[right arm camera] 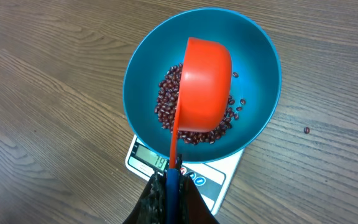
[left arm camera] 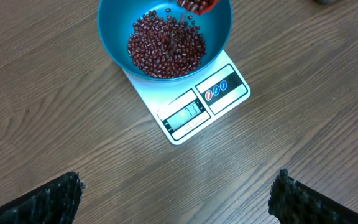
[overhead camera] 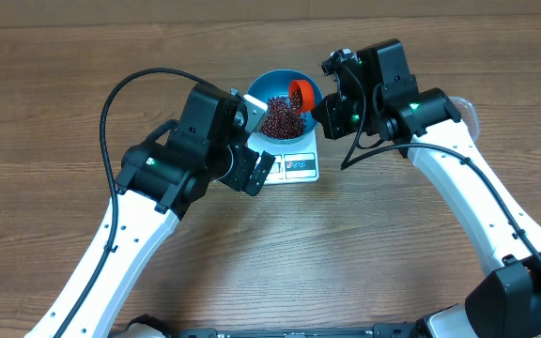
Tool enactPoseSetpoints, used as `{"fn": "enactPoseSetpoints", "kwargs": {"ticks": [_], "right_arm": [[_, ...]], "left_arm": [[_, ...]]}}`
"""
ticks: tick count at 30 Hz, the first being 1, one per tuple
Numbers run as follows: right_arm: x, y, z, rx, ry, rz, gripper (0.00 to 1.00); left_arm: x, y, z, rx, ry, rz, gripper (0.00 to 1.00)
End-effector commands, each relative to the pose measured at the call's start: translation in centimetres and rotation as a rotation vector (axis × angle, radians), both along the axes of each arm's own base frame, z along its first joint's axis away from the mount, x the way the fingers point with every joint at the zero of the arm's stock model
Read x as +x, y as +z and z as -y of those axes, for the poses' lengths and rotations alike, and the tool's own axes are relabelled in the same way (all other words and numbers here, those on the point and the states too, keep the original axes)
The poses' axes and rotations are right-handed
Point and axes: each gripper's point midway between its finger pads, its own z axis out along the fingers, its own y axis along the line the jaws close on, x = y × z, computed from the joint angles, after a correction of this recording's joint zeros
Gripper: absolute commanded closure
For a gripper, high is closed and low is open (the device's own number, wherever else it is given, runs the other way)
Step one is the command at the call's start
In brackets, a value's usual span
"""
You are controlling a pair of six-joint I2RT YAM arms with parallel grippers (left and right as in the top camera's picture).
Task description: Scoop item into bowl and weigh 150g on scale
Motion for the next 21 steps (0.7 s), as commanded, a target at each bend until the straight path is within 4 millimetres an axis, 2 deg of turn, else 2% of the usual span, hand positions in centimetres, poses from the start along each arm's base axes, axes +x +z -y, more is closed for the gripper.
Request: {"fn": "enactPoseSetpoints", "kwargs": {"ticks": [1, 11, 21], "right_arm": [[0.38, 2.23, -0.13, 0.008, 0.004, 0.064, 0.96], [0.39, 2.23, -0.15, 0.005, 0.004, 0.066, 0.96], [0.26, 1.79, -0.78, -0.098, -0.002, 0.113, 0.96]], "left_arm": [[-0.14, 0.09, -0.15, -0.011, 0.012, -0.001, 0.00], [-0.14, 0.09, -0.15, -0.011, 0.012, -0.001, 0.00], [-0.14, 0.09, -0.15, -0.011, 0.012, -0.001, 0.00]]}}
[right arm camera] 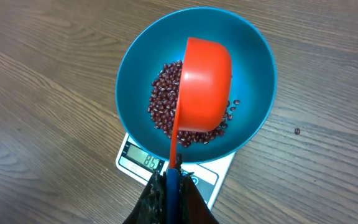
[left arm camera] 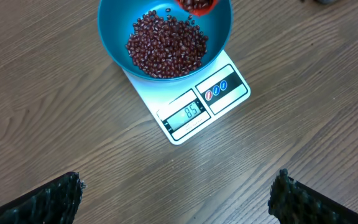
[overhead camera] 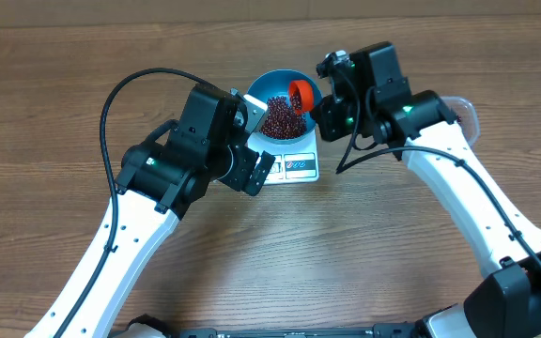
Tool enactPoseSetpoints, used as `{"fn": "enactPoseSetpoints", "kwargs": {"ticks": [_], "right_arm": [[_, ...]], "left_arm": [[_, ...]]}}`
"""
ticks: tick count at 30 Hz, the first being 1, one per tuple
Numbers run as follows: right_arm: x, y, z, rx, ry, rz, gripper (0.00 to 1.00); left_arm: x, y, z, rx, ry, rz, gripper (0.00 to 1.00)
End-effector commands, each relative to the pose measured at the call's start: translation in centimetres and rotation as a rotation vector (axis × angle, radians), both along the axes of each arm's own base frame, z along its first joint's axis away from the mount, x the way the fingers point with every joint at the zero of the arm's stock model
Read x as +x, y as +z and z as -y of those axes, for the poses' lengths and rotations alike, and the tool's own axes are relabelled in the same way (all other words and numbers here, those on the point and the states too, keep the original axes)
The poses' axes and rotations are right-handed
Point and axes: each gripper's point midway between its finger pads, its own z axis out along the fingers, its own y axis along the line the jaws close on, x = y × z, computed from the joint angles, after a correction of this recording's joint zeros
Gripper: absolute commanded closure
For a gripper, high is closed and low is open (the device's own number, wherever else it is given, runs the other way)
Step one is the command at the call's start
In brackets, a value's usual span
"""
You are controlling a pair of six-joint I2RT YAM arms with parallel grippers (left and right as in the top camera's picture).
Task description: Scoop item into bowl and weigh 150g on scale
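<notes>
A blue bowl (overhead camera: 283, 106) holding dark red beans (left arm camera: 165, 48) stands on a white scale (left arm camera: 191, 109) whose display (left arm camera: 191, 112) reads 85. My right gripper (right arm camera: 172, 186) is shut on the blue-ended handle of an orange scoop (right arm camera: 204, 87), tipped upside down over the bowl; a few beans still show in its mouth in the left wrist view. The left gripper (left arm camera: 178, 193) hangs open over bare table in front of the scale, its fingertips (left arm camera: 48, 199) wide apart and holding nothing.
The wooden table (overhead camera: 64, 84) carries a stray bean (right arm camera: 297, 131) to the right of the bowl. A clear container (overhead camera: 466, 111) is partly hidden behind my right arm at the right.
The scale reading has risen from about 78 to 85 and the bean pile looks fuller. No beans are falling now. The right wrist has shifted slightly; the left arm is unchanged.
</notes>
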Motion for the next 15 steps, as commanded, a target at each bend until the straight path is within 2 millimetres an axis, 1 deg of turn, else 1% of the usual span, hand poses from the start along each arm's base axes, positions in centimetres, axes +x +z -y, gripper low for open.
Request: {"fn": "enactPoseSetpoints", "kwargs": {"ticks": [1, 15], "right_arm": [[0.42, 2.10, -0.36, -0.043, -0.008, 0.089, 0.97], [0.42, 2.15, -0.59, -0.050, -0.007, 0.098, 0.96]], "left_arm": [[-0.14, 0.09, -0.15, -0.011, 0.012, -0.001, 0.00], [-0.14, 0.09, -0.15, -0.011, 0.012, -0.001, 0.00]]}}
